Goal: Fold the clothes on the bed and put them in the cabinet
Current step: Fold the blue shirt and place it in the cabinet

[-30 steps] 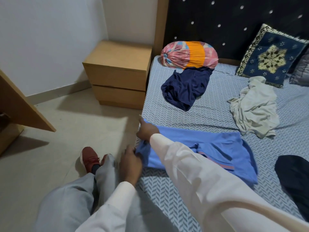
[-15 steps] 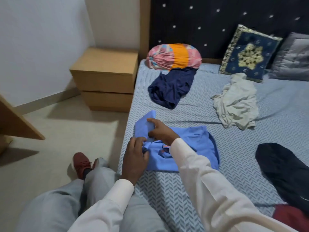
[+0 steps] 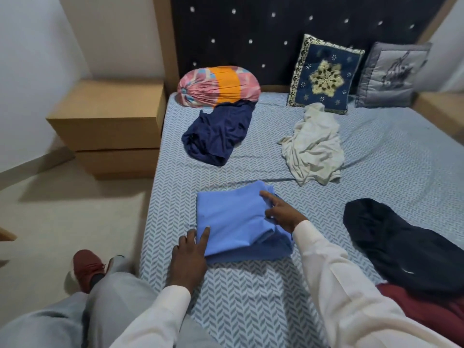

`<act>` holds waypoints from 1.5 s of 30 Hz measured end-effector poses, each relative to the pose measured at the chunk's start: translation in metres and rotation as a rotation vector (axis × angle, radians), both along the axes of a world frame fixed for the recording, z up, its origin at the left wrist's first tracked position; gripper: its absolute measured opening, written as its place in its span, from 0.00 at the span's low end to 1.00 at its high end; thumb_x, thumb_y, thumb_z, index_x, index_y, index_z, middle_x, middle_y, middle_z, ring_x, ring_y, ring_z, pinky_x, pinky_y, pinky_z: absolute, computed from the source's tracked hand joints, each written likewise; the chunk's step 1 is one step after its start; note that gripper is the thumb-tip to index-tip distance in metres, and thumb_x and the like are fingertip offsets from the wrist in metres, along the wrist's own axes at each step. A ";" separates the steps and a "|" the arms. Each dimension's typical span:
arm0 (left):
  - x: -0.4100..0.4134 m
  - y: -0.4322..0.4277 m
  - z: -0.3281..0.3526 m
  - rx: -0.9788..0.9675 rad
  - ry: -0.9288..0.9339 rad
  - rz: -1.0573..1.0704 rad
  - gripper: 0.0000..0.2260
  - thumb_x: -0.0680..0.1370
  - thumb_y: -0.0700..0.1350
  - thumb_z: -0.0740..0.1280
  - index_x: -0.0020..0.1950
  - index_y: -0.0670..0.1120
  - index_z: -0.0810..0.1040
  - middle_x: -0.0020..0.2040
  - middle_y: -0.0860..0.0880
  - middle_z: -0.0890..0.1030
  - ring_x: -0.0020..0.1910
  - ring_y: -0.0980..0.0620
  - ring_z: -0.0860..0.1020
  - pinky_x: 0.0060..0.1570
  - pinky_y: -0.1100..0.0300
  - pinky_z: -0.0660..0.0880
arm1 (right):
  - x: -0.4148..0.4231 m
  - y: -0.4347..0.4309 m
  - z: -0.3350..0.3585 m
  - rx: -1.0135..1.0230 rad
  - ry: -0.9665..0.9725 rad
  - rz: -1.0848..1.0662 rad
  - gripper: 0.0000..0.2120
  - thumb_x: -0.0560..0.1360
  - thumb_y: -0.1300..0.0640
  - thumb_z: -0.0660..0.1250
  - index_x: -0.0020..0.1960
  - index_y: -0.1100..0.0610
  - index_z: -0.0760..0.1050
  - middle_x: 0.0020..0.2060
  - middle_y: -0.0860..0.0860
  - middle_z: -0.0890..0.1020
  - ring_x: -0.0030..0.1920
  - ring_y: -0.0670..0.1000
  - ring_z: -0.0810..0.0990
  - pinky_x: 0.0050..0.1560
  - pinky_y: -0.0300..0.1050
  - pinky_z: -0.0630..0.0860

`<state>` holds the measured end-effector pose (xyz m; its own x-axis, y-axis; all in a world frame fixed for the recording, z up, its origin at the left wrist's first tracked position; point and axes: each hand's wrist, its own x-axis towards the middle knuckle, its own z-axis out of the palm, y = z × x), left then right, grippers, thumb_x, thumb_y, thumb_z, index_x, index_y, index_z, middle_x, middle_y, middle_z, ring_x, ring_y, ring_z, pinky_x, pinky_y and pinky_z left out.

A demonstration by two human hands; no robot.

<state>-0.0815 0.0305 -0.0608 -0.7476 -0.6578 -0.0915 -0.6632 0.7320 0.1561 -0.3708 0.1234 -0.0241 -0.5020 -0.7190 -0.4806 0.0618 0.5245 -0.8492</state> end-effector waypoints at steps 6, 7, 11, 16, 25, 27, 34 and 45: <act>-0.005 0.008 0.001 -0.013 -0.035 -0.067 0.43 0.56 0.45 0.78 0.71 0.50 0.72 0.54 0.40 0.77 0.40 0.39 0.77 0.34 0.52 0.76 | -0.019 0.020 -0.006 -0.046 -0.087 -0.081 0.35 0.74 0.74 0.58 0.77 0.51 0.62 0.71 0.51 0.66 0.65 0.60 0.74 0.44 0.47 0.78; -0.005 0.009 0.001 -0.003 -0.044 -0.074 0.42 0.56 0.46 0.78 0.71 0.50 0.72 0.53 0.40 0.77 0.39 0.39 0.77 0.34 0.52 0.76 | -0.020 0.023 -0.008 -0.048 -0.099 -0.096 0.36 0.73 0.74 0.58 0.77 0.52 0.62 0.71 0.51 0.65 0.66 0.60 0.74 0.42 0.45 0.78; -0.004 0.007 0.000 -0.004 -0.016 -0.100 0.43 0.58 0.47 0.78 0.72 0.50 0.69 0.46 0.42 0.76 0.36 0.41 0.75 0.31 0.52 0.74 | -0.019 0.031 -0.012 0.030 -0.031 -0.054 0.45 0.62 0.65 0.65 0.77 0.49 0.59 0.75 0.53 0.63 0.68 0.58 0.70 0.57 0.54 0.78; 0.001 0.007 0.004 0.107 0.042 -0.072 0.41 0.68 0.44 0.73 0.78 0.53 0.59 0.43 0.42 0.75 0.35 0.41 0.74 0.29 0.57 0.67 | -0.010 0.051 -0.001 0.089 0.265 0.084 0.47 0.68 0.63 0.77 0.79 0.46 0.55 0.76 0.48 0.51 0.73 0.56 0.61 0.62 0.54 0.73; 0.001 0.012 -0.010 0.333 0.102 0.033 0.37 0.78 0.47 0.63 0.77 0.61 0.42 0.59 0.42 0.72 0.41 0.44 0.73 0.42 0.54 0.74 | 0.016 0.087 -0.016 0.212 0.627 0.057 0.36 0.69 0.67 0.73 0.73 0.52 0.66 0.76 0.55 0.53 0.72 0.62 0.64 0.61 0.52 0.73; 0.001 0.015 -0.003 0.510 0.301 0.167 0.42 0.74 0.51 0.69 0.80 0.58 0.45 0.62 0.43 0.75 0.52 0.43 0.78 0.45 0.55 0.75 | 0.024 0.090 -0.018 0.266 0.747 -0.004 0.36 0.68 0.62 0.74 0.73 0.52 0.66 0.75 0.56 0.56 0.71 0.64 0.61 0.63 0.53 0.69; -0.017 -0.005 -0.002 1.067 0.491 0.667 0.20 0.61 0.57 0.74 0.37 0.41 0.76 0.37 0.39 0.80 0.37 0.42 0.79 0.37 0.53 0.75 | 0.040 0.080 -0.010 0.409 0.784 0.007 0.39 0.69 0.57 0.72 0.75 0.48 0.60 0.77 0.55 0.52 0.73 0.63 0.55 0.66 0.62 0.66; 0.054 -0.108 0.063 0.700 0.590 0.783 0.03 0.72 0.36 0.72 0.38 0.43 0.81 0.37 0.41 0.82 0.33 0.47 0.78 0.43 0.53 0.80 | 0.041 0.008 -0.002 0.086 0.890 0.248 0.17 0.74 0.64 0.66 0.57 0.46 0.78 0.73 0.57 0.64 0.73 0.61 0.61 0.66 0.55 0.63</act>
